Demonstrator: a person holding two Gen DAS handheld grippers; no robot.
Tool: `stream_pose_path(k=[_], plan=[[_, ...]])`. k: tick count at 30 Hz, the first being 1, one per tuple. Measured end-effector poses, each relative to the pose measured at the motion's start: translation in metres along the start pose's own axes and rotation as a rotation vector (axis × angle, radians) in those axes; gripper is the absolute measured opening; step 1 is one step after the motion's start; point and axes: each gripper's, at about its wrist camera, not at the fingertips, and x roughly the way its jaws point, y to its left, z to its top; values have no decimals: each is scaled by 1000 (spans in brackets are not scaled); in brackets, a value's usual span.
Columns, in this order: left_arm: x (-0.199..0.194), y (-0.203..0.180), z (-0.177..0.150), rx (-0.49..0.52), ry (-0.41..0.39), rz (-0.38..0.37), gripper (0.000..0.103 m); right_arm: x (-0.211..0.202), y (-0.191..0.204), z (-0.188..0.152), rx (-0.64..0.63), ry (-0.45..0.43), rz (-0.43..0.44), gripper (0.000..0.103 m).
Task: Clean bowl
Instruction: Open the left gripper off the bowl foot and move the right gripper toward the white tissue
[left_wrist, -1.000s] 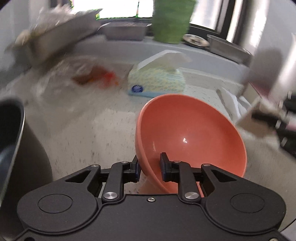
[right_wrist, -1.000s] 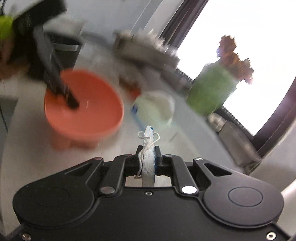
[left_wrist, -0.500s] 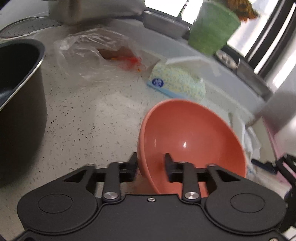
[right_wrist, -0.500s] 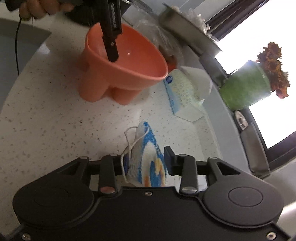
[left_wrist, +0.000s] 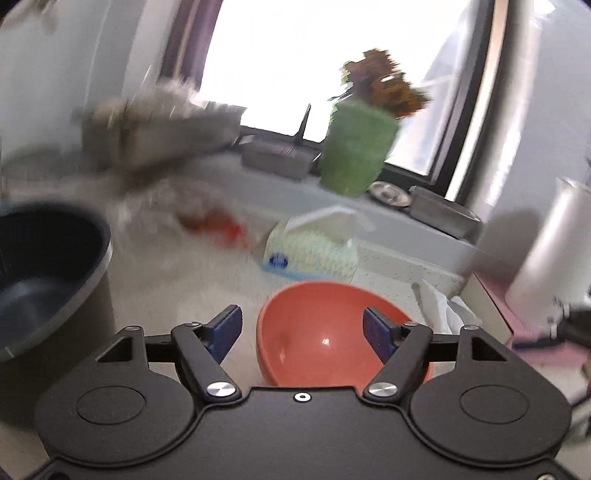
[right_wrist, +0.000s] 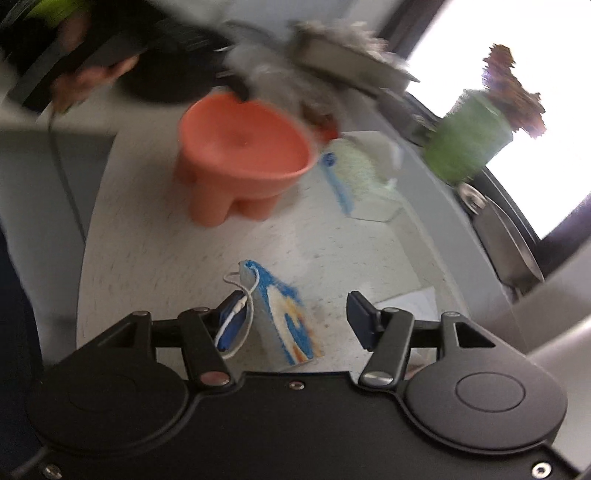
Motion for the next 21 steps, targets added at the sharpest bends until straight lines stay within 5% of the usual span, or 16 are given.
stream_pose_path(k=[5,14,18,21], plan=[[-20,-2,-23,120,-15,62,71,-14,-22,10,95,15,118,67],[-3,-6,-60,241,87,32,71,-22,-24,6,56,89,108,67],[13,-11,-65,295,117,-9,71,-34,-26,-6,-8,205,232,68],[23,-15,-68,330,123,-32,71,-38,-24,-19,-69,293,242,68]])
